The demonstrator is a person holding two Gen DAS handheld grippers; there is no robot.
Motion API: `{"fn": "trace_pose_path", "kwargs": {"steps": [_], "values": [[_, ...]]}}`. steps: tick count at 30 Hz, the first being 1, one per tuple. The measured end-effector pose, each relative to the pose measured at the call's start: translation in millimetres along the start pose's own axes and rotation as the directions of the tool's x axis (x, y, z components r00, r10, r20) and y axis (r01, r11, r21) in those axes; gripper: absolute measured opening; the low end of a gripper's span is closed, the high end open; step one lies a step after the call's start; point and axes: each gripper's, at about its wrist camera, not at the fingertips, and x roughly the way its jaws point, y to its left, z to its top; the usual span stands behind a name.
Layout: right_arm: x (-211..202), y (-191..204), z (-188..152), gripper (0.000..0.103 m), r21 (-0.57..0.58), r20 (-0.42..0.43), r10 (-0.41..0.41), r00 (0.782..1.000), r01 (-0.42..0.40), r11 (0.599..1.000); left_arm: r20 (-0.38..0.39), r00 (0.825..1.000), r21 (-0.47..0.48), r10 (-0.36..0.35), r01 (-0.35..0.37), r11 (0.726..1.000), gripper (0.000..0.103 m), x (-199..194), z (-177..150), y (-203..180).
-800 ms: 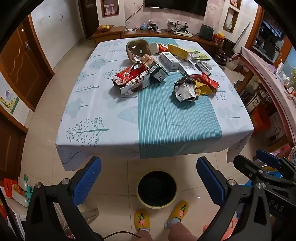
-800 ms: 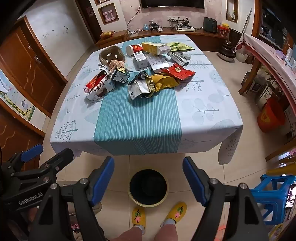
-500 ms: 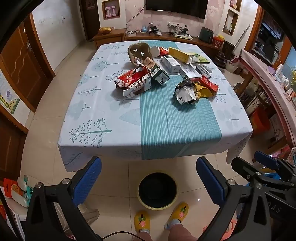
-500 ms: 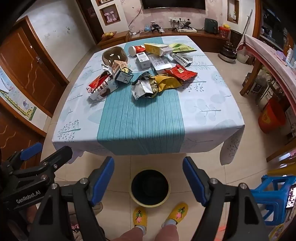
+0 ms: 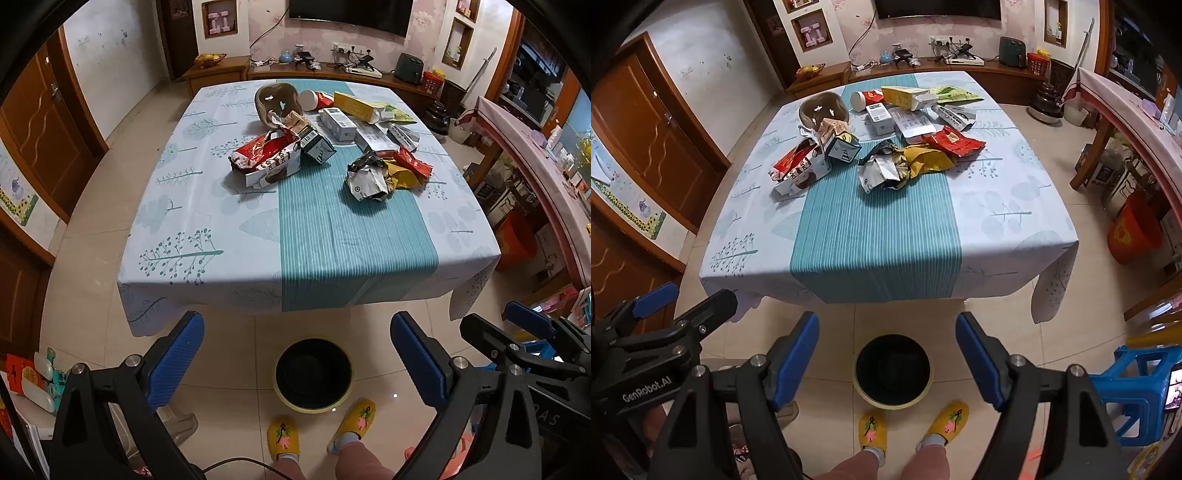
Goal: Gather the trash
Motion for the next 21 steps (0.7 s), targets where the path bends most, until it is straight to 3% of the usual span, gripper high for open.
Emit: {"fn": "trace_pose_path", "kwargs": {"steps": [21], "values": [[-3.4,0.5,-7.2,0.077,0.001,0.011,0.004,1.000,-0.004,1.000,0.009,1.000,0.002,0.000,0.000,1.000,0.100,-4.6,-2.9,2.9]]}}
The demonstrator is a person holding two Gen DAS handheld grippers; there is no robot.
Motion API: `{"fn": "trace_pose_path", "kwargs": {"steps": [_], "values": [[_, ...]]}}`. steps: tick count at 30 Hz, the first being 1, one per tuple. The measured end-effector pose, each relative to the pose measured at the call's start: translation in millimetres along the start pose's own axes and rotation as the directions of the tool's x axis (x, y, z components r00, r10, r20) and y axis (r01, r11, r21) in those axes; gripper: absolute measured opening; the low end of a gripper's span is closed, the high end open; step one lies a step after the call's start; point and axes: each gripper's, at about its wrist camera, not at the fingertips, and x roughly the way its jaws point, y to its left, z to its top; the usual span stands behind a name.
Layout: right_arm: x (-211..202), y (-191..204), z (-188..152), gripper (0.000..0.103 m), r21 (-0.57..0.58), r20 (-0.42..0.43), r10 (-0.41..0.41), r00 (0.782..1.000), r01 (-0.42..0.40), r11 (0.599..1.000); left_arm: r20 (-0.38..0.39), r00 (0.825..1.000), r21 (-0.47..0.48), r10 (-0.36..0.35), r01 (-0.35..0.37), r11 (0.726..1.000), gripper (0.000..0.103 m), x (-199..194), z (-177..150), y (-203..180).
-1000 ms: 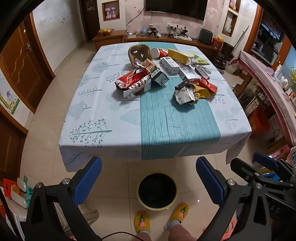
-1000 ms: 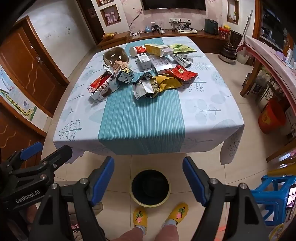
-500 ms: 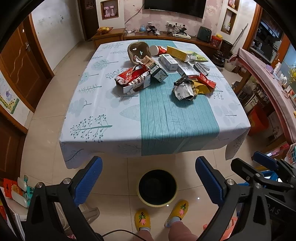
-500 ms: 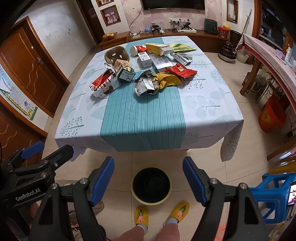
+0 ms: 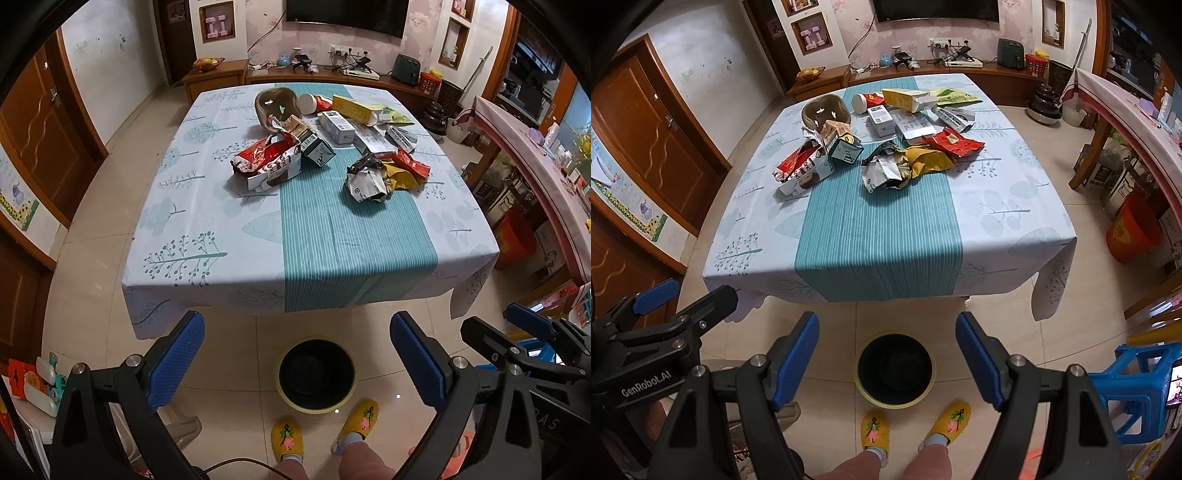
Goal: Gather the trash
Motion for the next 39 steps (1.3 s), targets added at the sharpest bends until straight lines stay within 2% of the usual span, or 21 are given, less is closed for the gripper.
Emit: {"fn": "trace_pose_path", "kwargs": {"steps": [39], "values": [[-14,9,-11,0.077,0.008,0.015,0.003,1.000,-0.003,1.000,0.004,1.000,0.006,0.005,-0.005,1.000,0.100,-3,2,3]]}}
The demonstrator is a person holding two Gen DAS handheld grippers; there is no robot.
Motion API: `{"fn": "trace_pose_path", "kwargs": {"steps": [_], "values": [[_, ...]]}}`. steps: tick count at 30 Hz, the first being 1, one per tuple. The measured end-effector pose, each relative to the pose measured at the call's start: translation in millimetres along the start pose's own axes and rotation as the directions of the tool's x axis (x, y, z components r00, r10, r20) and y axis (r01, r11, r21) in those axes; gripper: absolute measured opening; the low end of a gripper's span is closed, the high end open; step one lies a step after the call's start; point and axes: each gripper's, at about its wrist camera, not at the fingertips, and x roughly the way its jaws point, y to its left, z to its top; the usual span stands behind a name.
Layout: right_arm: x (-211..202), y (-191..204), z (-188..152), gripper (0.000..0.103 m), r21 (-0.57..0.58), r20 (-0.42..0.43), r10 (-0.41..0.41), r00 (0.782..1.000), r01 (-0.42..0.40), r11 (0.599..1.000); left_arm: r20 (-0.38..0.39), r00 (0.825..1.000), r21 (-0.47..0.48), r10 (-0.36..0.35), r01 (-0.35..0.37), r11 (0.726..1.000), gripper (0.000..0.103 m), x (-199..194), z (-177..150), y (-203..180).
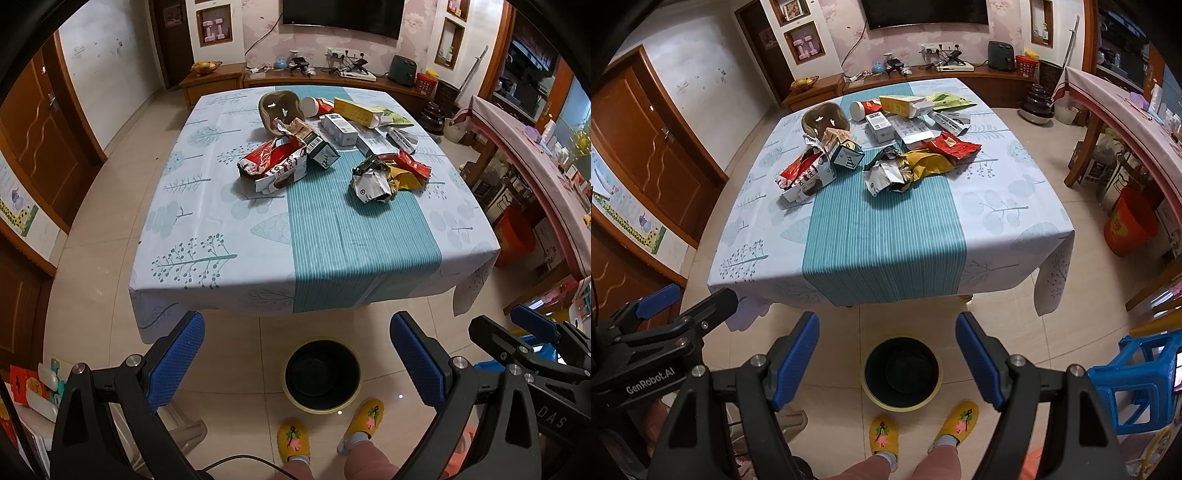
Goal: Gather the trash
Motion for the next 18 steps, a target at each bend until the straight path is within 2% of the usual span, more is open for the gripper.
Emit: {"fn": "trace_pose_path", "kwargs": {"steps": [18], "values": [[-0.5,10.4,1.9,0.077,0.023,0.019,-0.007,1.000,0.007,1.000,0.032,0.999,0.040,-0.007,0.006,0.999,0.100,-6.3,2.3,10.0]]}}
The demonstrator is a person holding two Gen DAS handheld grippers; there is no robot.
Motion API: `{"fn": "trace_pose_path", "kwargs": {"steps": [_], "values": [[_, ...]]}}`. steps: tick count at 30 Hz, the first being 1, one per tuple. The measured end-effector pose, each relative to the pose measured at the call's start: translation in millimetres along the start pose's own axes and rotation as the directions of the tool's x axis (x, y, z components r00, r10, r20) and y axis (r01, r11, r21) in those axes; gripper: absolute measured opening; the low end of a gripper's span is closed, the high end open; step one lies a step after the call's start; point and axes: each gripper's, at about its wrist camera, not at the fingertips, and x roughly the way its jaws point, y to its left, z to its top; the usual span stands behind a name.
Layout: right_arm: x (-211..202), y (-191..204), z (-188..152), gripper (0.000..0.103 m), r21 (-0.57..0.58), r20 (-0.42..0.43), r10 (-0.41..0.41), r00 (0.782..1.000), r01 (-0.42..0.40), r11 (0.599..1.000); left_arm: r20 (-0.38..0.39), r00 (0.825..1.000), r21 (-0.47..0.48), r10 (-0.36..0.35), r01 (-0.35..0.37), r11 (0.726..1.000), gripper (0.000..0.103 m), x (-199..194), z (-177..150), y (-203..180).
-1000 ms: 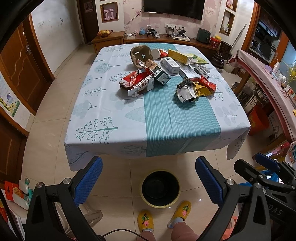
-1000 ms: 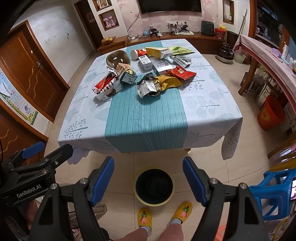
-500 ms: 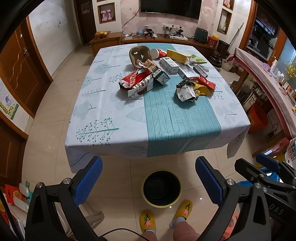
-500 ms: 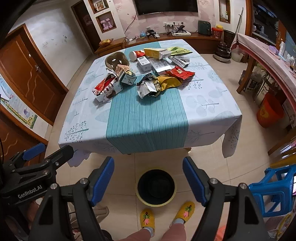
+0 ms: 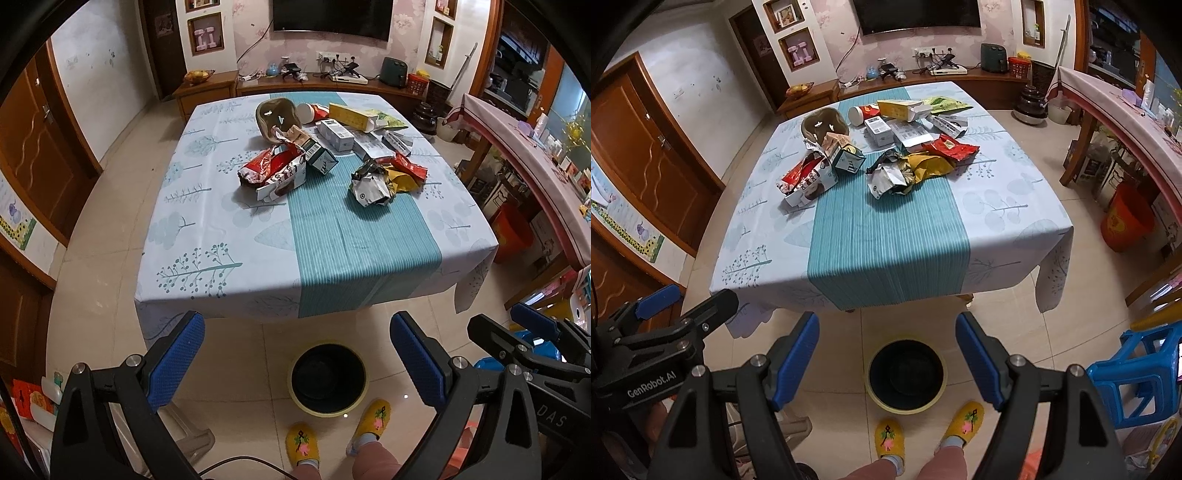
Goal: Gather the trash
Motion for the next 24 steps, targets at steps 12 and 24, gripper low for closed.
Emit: {"fn": "trace_pose_path", "kwargs": {"steps": [12,24], "values": [[-1,-6,19,0.077,0.048,0.056,-0.053,0.997,0.050,0.998,0.058,0.996,0.047,-0.069,0.066,0.997,0.100,5,44,-7],[32,-71,88,0.076,0.129,0.042,0.005,0.999,-0.011,0.992,-0.028,0.992,-0.022,-0.126,0.126,0.992,0.100,69,124,-50]]}}
